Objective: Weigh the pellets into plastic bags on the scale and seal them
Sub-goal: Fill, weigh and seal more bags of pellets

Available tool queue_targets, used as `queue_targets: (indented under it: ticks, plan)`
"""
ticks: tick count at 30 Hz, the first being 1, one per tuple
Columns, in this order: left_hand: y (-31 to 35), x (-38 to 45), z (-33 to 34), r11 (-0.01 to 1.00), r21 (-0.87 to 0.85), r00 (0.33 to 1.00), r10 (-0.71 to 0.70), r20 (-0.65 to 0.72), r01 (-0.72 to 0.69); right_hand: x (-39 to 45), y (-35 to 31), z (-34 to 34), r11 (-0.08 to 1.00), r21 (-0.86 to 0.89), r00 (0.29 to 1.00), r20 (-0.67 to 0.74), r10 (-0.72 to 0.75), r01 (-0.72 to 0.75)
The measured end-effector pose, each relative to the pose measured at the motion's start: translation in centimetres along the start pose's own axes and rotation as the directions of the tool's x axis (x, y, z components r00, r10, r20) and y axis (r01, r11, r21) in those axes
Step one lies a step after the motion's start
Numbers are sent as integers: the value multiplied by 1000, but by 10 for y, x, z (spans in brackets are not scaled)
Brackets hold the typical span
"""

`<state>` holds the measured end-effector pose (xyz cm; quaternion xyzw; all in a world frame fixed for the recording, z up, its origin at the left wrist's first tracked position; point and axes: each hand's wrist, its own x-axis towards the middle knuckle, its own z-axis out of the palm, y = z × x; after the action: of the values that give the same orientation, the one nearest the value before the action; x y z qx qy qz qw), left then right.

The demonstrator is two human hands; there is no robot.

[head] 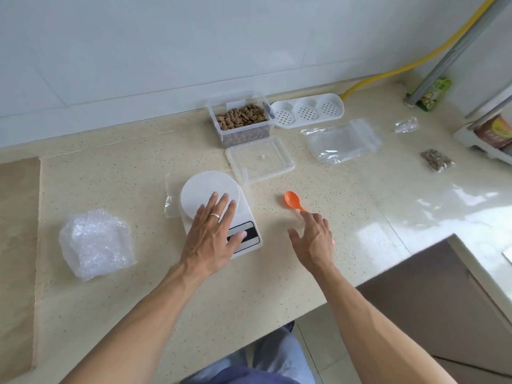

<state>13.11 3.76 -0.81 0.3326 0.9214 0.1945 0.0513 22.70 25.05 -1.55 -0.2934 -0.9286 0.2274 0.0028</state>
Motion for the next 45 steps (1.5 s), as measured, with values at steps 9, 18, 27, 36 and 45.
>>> queue_targets:
  ticks: [9,18,27,36,45]
  plan:
    - [20,53,12,990,65,992,118,53,-122,26,31,-18,985,21,979,-110,174,-173]
    - [5,74,2,991,66,987,112,115,-120,54,30,-24,965,-22,965,11,263,-262]
    - [-36,92,-25,994,112,999,14,43,-19,80,-66,-9,836,498,974,131,187,-228]
    - [-56,108,-40,999,1,997,-49,59,49,91,-101,-1,636,662,901,413,132,-397]
    - [-38,146,-89,730,-653,980,-162,119,200,99,-126,-43,625,748,931,353,-92,-222]
